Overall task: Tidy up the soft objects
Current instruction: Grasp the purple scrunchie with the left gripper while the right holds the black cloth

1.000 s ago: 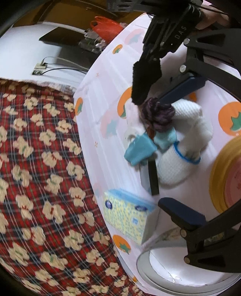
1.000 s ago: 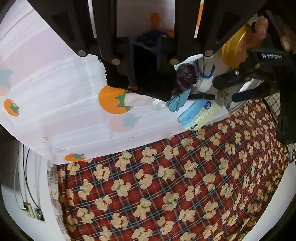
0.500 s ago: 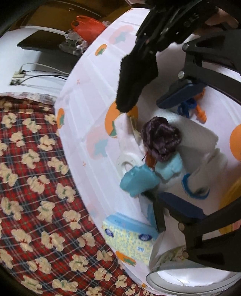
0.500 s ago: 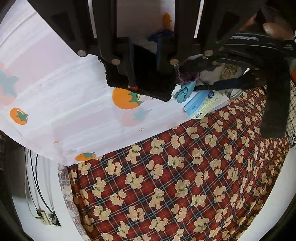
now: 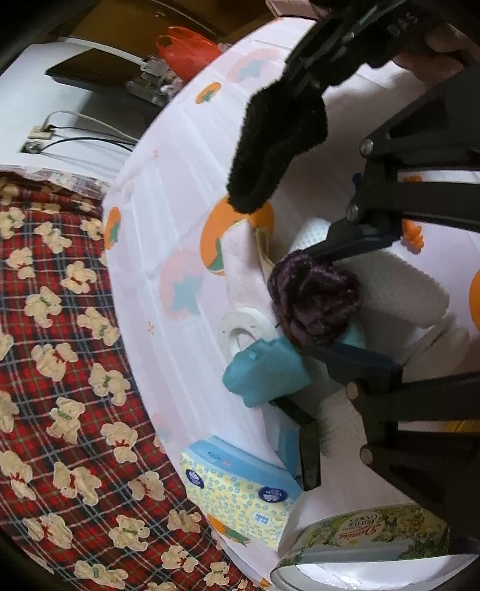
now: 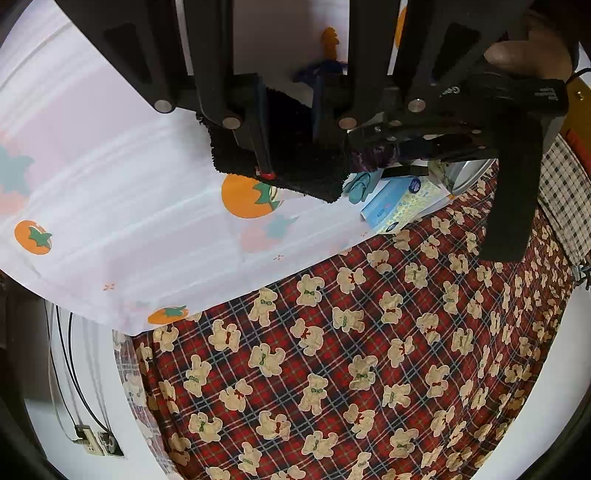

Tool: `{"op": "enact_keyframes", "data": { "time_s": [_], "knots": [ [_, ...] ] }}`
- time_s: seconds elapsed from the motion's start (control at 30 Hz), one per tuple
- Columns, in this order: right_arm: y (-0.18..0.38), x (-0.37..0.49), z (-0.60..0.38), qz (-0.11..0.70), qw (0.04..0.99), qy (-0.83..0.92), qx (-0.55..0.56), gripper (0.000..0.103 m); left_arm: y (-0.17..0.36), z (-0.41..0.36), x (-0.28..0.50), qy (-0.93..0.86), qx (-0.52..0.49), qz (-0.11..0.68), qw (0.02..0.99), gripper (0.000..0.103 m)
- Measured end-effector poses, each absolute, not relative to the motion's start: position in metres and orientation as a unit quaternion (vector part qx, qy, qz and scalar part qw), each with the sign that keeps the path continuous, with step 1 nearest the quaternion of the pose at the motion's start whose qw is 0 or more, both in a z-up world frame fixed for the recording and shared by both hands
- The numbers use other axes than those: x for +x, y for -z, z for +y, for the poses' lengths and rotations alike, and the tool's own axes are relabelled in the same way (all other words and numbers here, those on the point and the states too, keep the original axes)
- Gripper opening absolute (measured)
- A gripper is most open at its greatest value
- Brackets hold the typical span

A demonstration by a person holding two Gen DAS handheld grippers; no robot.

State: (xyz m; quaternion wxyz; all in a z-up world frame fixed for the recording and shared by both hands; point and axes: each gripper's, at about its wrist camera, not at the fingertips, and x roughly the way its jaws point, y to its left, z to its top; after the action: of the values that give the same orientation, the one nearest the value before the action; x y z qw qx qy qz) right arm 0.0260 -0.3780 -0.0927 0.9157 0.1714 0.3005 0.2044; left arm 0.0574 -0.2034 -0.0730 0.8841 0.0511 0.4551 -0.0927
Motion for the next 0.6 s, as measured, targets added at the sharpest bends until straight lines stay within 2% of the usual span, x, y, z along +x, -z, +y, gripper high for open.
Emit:
{"op": "enact_keyframes", "data": {
  "time_s": [0.33, 0.6],
  "knots": [
    [0.092, 0.026, -0.379, 0.298, 0.92, -0.196, 0.163, 0.02, 0.051, -0.185, 0.044, 0.095, 0.033, 0.404, 0.909, 0.041],
    [0.082, 0.014, -0.373, 0.265, 0.936, -0.186, 0.138, 0.02, 0.043, -0.175, 0.033, 0.088, 0.038, 0.375, 0.922, 0.041]
  ]
}}
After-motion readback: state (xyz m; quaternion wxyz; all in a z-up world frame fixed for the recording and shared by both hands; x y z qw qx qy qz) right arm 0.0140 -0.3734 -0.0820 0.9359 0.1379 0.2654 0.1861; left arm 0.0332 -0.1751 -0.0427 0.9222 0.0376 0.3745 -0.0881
